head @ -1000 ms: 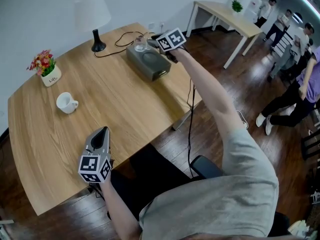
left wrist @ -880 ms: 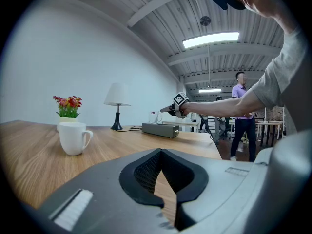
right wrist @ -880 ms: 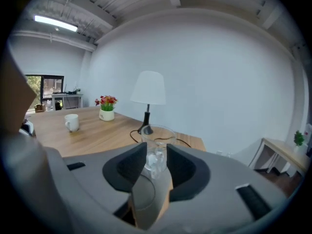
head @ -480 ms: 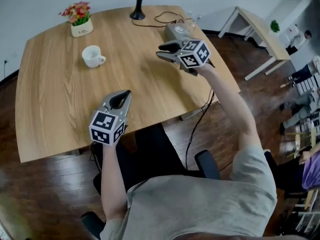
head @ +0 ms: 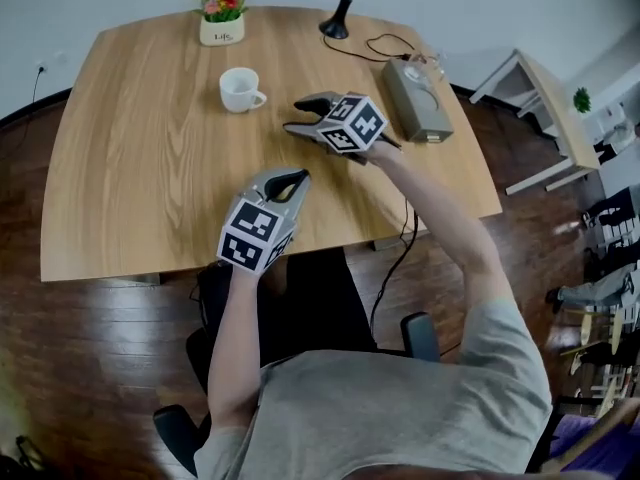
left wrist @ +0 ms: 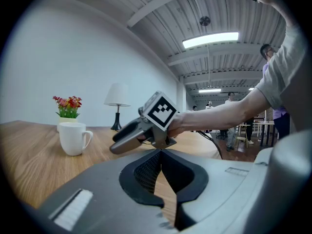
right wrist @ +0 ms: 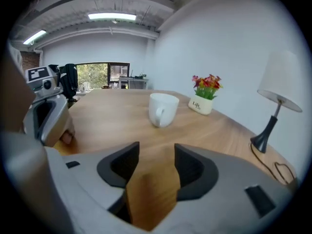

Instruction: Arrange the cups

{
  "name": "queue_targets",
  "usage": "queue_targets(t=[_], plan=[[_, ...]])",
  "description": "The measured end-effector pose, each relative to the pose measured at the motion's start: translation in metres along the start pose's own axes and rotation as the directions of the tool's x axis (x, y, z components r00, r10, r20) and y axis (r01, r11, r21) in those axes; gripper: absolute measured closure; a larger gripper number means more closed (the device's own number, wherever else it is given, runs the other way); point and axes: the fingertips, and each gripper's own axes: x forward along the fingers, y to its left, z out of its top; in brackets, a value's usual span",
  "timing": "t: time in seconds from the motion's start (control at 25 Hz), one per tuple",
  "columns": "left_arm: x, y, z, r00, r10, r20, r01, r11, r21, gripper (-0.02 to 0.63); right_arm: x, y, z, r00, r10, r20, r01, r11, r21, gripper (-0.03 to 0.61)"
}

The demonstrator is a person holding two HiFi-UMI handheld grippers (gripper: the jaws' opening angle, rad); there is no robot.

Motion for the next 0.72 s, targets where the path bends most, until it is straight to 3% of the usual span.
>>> queue_targets(t=[0.24,0.44,0.52,0.72], plan=[[0.002,0.000,0.000,1.000,0.000,0.001,0.000,1.000,-0.001,0.604,0.038,-0.005,0.063,0.997,-0.058,0.059,0.059,0.998,-0.015,0.336],[0.001,-0.001,-0.003,1.000,-0.001,-0.004,0.001,1.000,-0.004,0.604,0.053,-0.003,0.068,0.997,-0.035,0.065,0.032,0.998,0.045,0.433],[0.000,-0.001,-0.002,1.000,-0.001,-0.003,0.001,1.000,-0.004,0.604,0.051,-0.007,0.068,0.998,-0.038,0.059,0.035,0.998,0.053,0.513],[0.000,0.000,0.000,1.000,-0.002,-0.002,0.002,1.000,-0.003,0.604,0.040,-0.010,0.064,0.998,-0.034,0.052,0.030,0.998,0.063,0.525]])
